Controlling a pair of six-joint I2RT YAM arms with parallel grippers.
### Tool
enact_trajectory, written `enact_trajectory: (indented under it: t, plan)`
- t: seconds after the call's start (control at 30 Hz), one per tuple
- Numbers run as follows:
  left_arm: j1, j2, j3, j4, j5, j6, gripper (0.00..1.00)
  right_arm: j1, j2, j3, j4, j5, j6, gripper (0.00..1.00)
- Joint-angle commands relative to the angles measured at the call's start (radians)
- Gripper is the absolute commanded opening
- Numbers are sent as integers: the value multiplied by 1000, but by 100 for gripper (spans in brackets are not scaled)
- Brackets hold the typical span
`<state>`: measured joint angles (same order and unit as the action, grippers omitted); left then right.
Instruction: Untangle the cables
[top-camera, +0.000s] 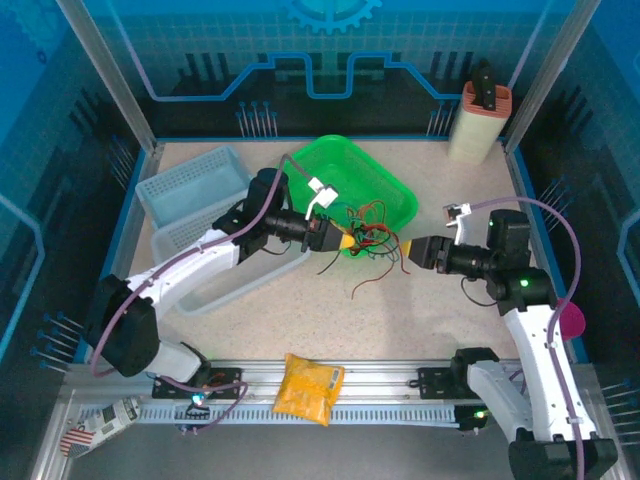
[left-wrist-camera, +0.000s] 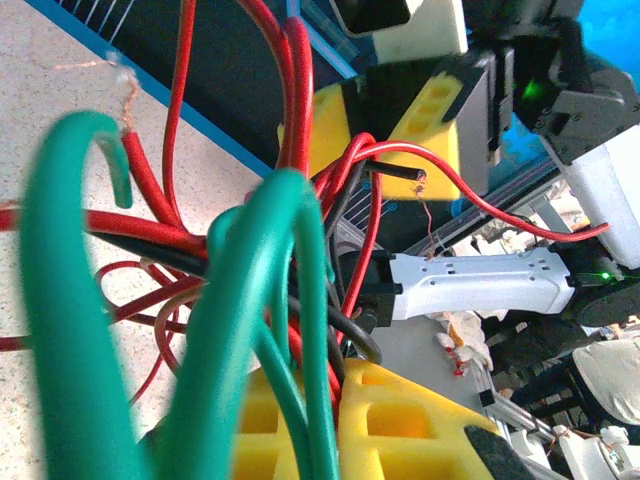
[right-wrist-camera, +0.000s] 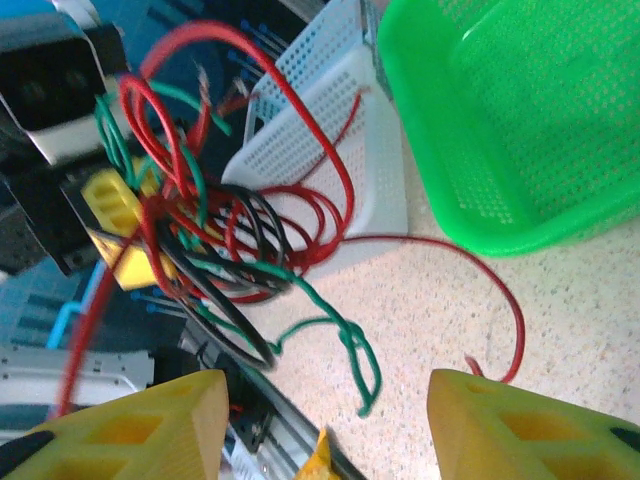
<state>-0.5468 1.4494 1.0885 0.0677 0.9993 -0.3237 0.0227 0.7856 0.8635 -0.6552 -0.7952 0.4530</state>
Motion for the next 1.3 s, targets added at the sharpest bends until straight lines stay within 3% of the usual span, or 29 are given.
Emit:
enact_trajectory:
  t: [0.0,0.13,0.37,0.53,0.7,0.87,1.13,1.27]
  plan:
    - [9,-38,-2,54,16,-20,0,-16,4,-52,-66,-73,-98,54]
    - [10,-31,-5,93,43,-50,0,-14,5,-98,-4,-139,-87,57]
    - [9,-21,-7,122,83,-86,0,6,31,-119,66,-144,-180,57]
    - [8,-16,-10,131,101,-107,0,28,74,-149,226,-196,-114,50]
    - [8,-11,-13,128,98,-109,0,92,80,-132,267,-166,-120,45]
    - [6,-7,-19,127,96,-109,0,88,62,-128,296,-153,-102,41]
    - [9,-21,-30,98,90,-89,0,33,24,-139,291,-131,-96,0]
    - [18,-45,-49,60,88,-56,0,-37,-5,-137,264,-65,-81,0]
